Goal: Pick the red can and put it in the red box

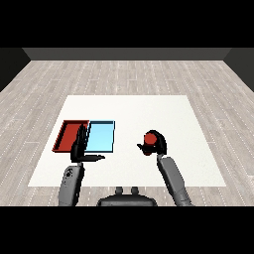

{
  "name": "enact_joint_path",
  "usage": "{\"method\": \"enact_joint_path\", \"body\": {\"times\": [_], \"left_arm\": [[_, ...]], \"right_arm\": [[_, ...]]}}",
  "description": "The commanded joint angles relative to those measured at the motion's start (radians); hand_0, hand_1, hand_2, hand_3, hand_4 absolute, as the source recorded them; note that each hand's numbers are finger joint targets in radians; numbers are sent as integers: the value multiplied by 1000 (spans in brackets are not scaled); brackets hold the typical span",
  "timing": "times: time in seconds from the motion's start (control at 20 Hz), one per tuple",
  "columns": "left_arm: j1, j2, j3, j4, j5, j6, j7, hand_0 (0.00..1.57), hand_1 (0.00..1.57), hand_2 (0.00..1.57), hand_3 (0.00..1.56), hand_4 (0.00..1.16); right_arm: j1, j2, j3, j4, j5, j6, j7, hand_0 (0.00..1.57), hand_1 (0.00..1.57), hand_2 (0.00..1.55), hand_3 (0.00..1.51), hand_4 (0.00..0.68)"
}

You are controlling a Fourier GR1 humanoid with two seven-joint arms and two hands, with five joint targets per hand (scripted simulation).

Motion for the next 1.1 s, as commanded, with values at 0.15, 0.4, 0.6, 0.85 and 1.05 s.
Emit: {"method": "enact_joint_path", "body": {"times": [0.15, 0.4, 0.6, 0.85, 1.05], "left_arm": [[40, -28, -85, -131, -22, 1, 111, 0, 0, 0, 0, 0], [-1, -33, -87, -82, 12, -34, 110, 0, 0, 0, 0, 0], [-12, -12, -123, -102, 53, -80, 165, 0, 0, 0, 0, 0], [-45, -38, -266, -183, -28, 28, 281, 0, 0, 0, 0, 0], [-108, -38, -274, -39, 17, 29, 231, 0, 0, 0, 0, 0]], "right_arm": [[49, -48, -12, -260, 10, -1, 94, 1567, 1567, 1466, 1402, 612], [38, -47, -36, -365, 12, -11, 86, 1561, 1561, 1460, 1408, 602], [-97, 35, 81, -263, 96, -167, 113, 1561, 1561, 1460, 1408, 602], [-167, 37, 95, -268, 110, -200, 161, 1569, 1569, 1457, 1399, 624], [-134, 38, 107, -249, 74, -209, 33, 1571, 1571, 1469, 1415, 650]]}}
